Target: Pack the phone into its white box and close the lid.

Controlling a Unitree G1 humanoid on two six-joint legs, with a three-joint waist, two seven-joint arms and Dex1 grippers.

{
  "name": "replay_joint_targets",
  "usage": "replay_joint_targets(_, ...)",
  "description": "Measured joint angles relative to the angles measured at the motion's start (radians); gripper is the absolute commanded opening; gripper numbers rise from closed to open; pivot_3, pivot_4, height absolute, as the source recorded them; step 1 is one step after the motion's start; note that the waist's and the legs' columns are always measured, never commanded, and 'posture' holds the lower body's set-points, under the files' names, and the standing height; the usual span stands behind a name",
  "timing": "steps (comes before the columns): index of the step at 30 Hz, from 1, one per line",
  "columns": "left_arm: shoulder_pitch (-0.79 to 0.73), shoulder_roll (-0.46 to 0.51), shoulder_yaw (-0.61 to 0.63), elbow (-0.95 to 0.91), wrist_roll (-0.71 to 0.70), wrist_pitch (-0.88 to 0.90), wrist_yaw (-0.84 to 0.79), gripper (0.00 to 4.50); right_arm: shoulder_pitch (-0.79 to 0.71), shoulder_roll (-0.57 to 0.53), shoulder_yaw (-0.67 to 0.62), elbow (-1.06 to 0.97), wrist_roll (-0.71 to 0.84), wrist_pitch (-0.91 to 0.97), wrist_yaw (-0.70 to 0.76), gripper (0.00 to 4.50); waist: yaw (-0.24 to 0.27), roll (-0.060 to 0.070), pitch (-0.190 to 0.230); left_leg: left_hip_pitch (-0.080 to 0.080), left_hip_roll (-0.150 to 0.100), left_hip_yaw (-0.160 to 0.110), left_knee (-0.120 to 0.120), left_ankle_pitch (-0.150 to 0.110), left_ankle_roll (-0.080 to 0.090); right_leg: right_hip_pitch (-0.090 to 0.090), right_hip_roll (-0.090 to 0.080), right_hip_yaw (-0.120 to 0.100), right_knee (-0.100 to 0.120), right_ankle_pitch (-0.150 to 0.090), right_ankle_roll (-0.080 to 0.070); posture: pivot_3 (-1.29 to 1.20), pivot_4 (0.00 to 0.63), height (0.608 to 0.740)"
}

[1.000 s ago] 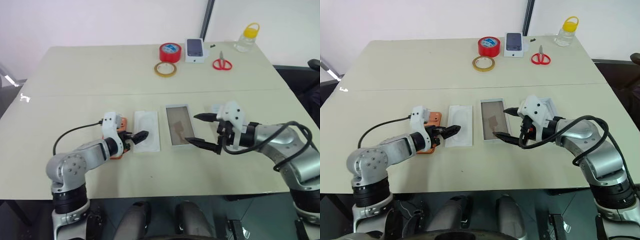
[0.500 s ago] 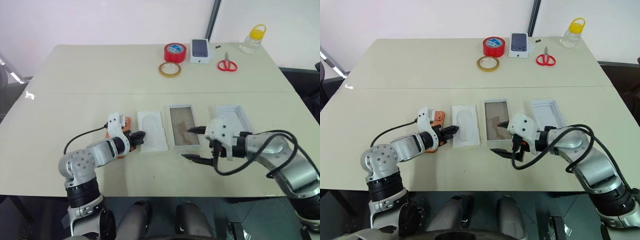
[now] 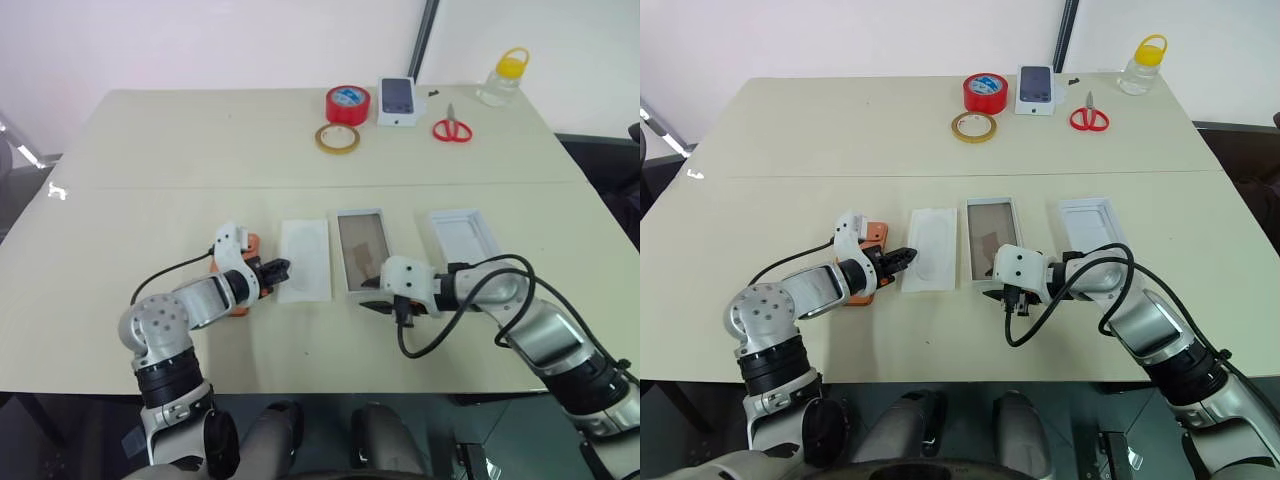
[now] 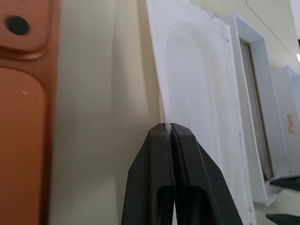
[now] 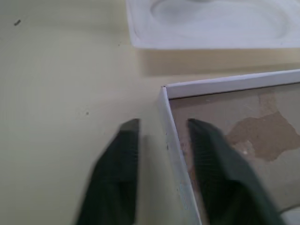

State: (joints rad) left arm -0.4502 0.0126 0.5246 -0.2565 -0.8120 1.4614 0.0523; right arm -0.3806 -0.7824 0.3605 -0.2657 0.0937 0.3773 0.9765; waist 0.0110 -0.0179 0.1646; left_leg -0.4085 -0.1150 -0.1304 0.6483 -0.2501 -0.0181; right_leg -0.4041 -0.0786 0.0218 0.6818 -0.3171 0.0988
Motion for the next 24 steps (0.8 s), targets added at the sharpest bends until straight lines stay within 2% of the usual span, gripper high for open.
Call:
replay_joint_targets(3,-0.041,0.015,0.06,0.0,-0.011,-0.004,0.006,0.0,-0.018,0.013,0.01,0.015,-0.015,-0.02,0.024,0.05,0.0,0.0,0.0,0.0,0.0,0.0,0.0,0.0,0.0,0.0,0.0,0.0,0.0,0.0,0.0,0.0,0.15,0.74)
replay_joint_targets(9,-0.085,0.075,0.101,0.009,-0.016,-0.018,0.008,0.0,-0.055,0.075,0.062,0.019,-0.053,-0.05,0.05,0.05,-0.003,0.0,0.0,0.0,0.0,0.0,0.0,0.0,-0.001,-0.001,0.0,0.0,0.0,0.0,0.0,0.0,0.15,0.74)
replay_joint_targets(14,-0.115,0.105,0.102,0.017,-0.023,-0.028,0.004,0.0,-0.111,0.158,0.111,0.026,-0.082,-0.064,0.062,0.05,-0.004,-0.001,0.0,0.0,0.0,0.0,0.0,0.0,-0.001,-0.001,0.0,0.0,0.0,0.0,0.0,0.0,0.15,0.74)
replay_joint_targets(22,-0.124,0.086,0.077,0.016,-0.035,-0.019,0.011,0.0,-0.169,0.291,0.191,0.153,-0.19,-0.119,0.023,0.05,-0.006,-0.001,0.0,0.0,0.0,-0.001,0.0,0.001,-0.001,-0.001,0.0,0.0,0.001,0.0,0.0,0.0,0.15,0.74)
replay_joint_targets(24,-0.125,0.077,0.073,0.014,-0.035,-0.009,0.017,0.0,-0.176,0.297,0.185,0.153,-0.194,-0.097,0.019,0.63,-0.007,-0.001,0.0,0.0,0.0,-0.001,0.0,0.001,-0.001,-0.001,0.001,0.0,0.001,0.0,0.0,0.0,0.15,0.74)
